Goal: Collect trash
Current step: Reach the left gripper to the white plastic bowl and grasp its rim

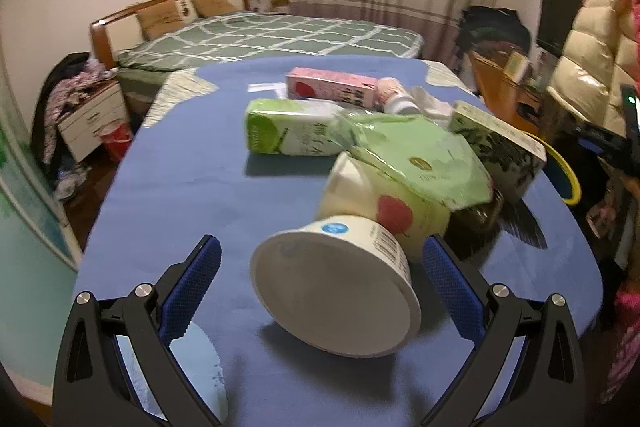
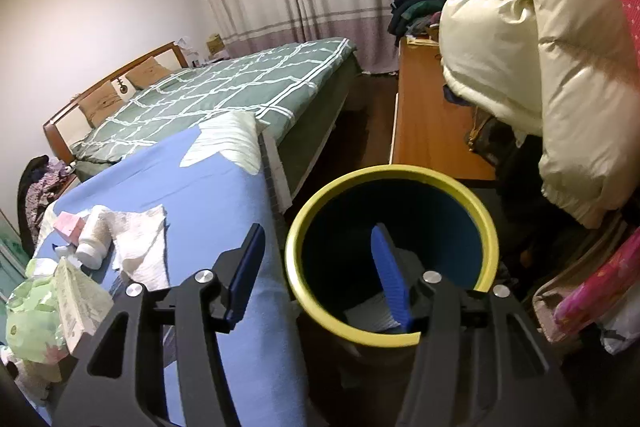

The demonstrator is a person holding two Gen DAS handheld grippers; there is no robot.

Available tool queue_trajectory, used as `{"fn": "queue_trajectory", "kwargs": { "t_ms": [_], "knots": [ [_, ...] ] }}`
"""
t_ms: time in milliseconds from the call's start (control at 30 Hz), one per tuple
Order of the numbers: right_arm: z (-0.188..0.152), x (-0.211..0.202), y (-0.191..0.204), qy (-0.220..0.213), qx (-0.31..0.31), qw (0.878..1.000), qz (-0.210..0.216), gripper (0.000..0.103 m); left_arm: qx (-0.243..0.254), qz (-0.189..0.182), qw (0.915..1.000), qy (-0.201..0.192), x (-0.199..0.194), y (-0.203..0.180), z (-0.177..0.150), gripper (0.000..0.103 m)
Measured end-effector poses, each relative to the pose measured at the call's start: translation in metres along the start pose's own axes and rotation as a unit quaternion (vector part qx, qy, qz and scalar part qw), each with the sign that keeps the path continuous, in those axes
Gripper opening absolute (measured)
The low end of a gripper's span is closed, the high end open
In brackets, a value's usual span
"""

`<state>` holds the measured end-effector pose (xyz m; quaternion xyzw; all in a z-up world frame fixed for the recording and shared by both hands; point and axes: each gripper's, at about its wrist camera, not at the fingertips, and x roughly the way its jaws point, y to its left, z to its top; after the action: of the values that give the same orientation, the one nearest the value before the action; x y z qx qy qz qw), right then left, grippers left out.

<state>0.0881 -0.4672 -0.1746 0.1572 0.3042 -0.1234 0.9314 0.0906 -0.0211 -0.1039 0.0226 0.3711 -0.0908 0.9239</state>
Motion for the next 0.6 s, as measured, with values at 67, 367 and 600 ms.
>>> {"fn": "queue_trajectory", "kwargs": {
  "t_ms": [67,367,600],
  "knots": [
    [-0.003,0.000,0.001,0.000,-0.001,1.000,0.000,0.053,0.014,-0.017,0.9998,0.002,0.003,0.002,-0.003,0.099],
    [-0.008,0.003,0.007,0.007,-0.003,1.000,0.007,0.054,0.041,-0.072,0.9963,0.022,0.019,0.010,-0.009,0.099],
    [-0.011,0.004,0.017,0.011,-0.015,1.000,0.015,0.054,0.061,-0.067,0.9954,0.028,0.025,0.000,-0.013,0.091]
  ]
}}
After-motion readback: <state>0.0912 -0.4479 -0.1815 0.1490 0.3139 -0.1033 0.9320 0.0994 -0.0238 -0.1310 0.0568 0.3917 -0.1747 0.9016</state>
